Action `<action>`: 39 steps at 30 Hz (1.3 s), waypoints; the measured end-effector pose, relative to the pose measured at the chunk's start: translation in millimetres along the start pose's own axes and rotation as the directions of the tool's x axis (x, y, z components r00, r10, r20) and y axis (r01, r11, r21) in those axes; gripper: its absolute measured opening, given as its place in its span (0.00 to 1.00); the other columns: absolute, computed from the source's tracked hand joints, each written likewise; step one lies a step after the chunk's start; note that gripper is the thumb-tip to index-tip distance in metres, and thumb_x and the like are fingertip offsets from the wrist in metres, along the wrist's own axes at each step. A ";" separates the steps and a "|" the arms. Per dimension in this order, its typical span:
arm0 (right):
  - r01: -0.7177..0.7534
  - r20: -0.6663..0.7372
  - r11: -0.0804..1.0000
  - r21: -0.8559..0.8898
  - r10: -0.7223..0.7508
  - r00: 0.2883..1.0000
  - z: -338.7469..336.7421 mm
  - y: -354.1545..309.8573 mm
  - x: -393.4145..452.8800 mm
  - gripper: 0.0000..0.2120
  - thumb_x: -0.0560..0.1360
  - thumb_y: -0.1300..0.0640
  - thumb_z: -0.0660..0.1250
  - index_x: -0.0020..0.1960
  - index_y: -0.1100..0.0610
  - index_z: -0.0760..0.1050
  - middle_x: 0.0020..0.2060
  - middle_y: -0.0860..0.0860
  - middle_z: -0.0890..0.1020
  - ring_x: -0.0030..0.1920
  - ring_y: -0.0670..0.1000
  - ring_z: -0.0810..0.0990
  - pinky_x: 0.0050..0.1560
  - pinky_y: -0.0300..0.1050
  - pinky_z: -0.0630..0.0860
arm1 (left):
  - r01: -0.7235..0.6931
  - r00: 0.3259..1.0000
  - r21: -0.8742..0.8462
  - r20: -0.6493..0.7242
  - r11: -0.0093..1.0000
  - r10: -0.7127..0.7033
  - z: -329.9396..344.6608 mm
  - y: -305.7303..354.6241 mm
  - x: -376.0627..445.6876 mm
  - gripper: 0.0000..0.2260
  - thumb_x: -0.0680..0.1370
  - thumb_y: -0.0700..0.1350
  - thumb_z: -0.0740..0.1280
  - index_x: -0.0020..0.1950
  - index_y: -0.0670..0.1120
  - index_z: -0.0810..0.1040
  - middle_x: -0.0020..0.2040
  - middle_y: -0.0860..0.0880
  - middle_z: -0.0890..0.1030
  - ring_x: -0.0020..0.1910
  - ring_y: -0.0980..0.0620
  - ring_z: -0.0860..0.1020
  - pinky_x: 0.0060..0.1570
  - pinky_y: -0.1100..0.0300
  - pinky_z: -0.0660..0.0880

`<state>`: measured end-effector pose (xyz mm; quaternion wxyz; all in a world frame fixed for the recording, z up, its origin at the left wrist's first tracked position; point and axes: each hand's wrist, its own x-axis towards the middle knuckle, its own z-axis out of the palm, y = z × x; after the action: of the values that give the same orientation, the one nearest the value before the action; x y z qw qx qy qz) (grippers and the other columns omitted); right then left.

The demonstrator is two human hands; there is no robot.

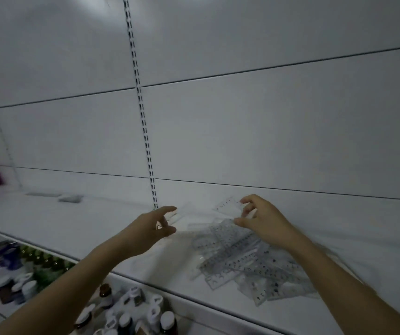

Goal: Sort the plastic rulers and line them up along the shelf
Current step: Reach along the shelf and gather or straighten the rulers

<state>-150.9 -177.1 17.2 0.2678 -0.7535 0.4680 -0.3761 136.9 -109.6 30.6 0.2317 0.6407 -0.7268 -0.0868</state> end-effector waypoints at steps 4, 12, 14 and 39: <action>0.040 0.026 0.999 0.011 -0.040 0.999 32.6 -38.9 7.9 0.19 0.71 0.51 0.75 0.58 0.51 0.73 0.46 0.47 0.79 0.36 0.43 0.73 0.38 0.38 0.69 | 0.071 0.993 0.039 -0.101 0.997 -0.067 -33.7 -45.8 -17.0 0.15 0.74 0.54 0.71 0.56 0.54 0.68 0.52 0.56 0.79 0.40 0.58 0.77 0.40 0.62 0.72; 0.076 0.123 0.997 -0.004 -0.075 0.990 153.8 -138.5 27.4 0.18 0.70 0.50 0.75 0.57 0.49 0.74 0.47 0.47 0.80 0.39 0.44 0.77 0.37 0.37 0.70 | 0.100 0.983 0.089 -0.162 0.991 -0.085 -110.5 -154.3 -84.7 0.19 0.73 0.61 0.68 0.63 0.61 0.74 0.47 0.58 0.77 0.41 0.61 0.74 0.44 0.66 0.71; 0.081 0.162 0.997 -0.010 -0.078 0.984 193.9 -170.3 33.6 0.18 0.70 0.50 0.75 0.57 0.50 0.74 0.47 0.47 0.79 0.40 0.45 0.77 0.36 0.37 0.69 | 0.097 0.988 0.057 -0.125 0.994 -0.089 -132.1 -191.4 -106.9 0.20 0.74 0.58 0.67 0.66 0.59 0.73 0.48 0.57 0.76 0.44 0.61 0.74 0.46 0.66 0.70; 0.238 0.343 0.971 0.018 -0.230 0.911 538.2 -367.9 233.5 0.23 0.72 0.48 0.73 0.64 0.53 0.73 0.53 0.47 0.77 0.49 0.45 0.77 0.40 0.35 0.69 | 0.390 0.901 0.102 -0.248 0.915 -0.356 -310.4 -548.3 -140.5 0.14 0.74 0.47 0.72 0.58 0.53 0.76 0.51 0.57 0.76 0.47 0.57 0.75 0.42 0.68 0.73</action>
<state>539.7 -207.2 60.3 0.2891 -0.8612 0.3251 -0.2628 774.7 -9.9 39.2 0.2426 0.7895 -0.5638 -0.0021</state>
